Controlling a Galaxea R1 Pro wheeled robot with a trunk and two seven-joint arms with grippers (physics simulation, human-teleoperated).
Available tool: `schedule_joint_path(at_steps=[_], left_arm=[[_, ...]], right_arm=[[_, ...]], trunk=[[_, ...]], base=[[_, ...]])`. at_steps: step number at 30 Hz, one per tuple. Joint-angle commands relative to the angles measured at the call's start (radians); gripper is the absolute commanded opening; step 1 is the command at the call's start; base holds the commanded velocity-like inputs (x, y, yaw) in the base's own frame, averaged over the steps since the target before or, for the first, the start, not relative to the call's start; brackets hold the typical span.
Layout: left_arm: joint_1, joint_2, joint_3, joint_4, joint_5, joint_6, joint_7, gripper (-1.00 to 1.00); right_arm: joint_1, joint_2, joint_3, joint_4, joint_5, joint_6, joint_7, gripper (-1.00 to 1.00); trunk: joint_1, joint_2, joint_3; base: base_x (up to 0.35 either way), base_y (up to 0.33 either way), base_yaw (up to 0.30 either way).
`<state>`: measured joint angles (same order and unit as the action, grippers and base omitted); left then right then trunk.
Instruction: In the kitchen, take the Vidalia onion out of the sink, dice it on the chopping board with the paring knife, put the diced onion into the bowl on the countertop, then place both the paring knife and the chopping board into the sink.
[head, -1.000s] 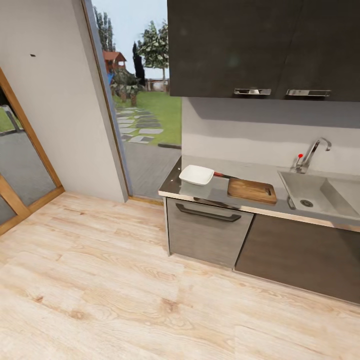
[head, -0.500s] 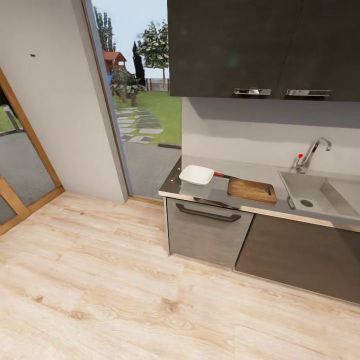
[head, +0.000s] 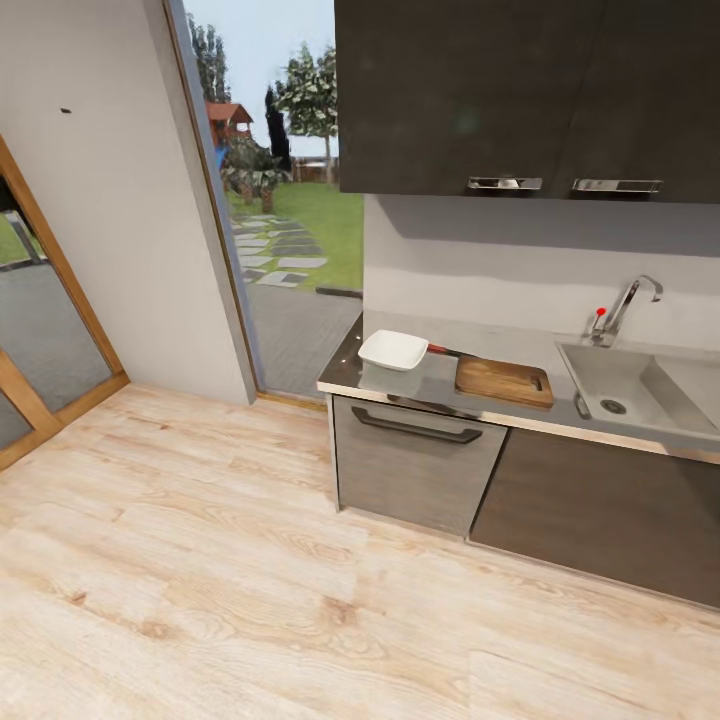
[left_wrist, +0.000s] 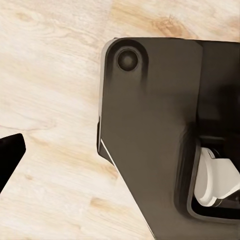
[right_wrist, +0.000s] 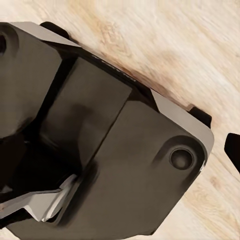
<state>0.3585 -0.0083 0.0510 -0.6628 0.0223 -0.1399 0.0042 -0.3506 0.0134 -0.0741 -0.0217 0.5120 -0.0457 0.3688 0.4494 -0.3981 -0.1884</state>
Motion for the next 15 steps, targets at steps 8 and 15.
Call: schedule_joint_path(at_steps=[8, 15], left_arm=[[-0.002, -0.001, 0.003, -0.003, 0.002, 0.001, 0.004, 1.0], [-0.042, -0.026, 0.003, -0.066, 0.003, 0.006, 0.109, 1.0]], right_arm=[[-0.001, 0.0, -0.217, -0.112, -0.096, -0.087, -0.26, 1.0], [-0.001, -0.003, -0.289, -0.201, -0.122, -0.288, -0.423, 1.0]], trunk=[[0.001, -0.002, -0.002], [0.001, -0.002, -0.002]], base=[[0.0, 0.0, 0.0], [0.0, 0.0, 0.0]])
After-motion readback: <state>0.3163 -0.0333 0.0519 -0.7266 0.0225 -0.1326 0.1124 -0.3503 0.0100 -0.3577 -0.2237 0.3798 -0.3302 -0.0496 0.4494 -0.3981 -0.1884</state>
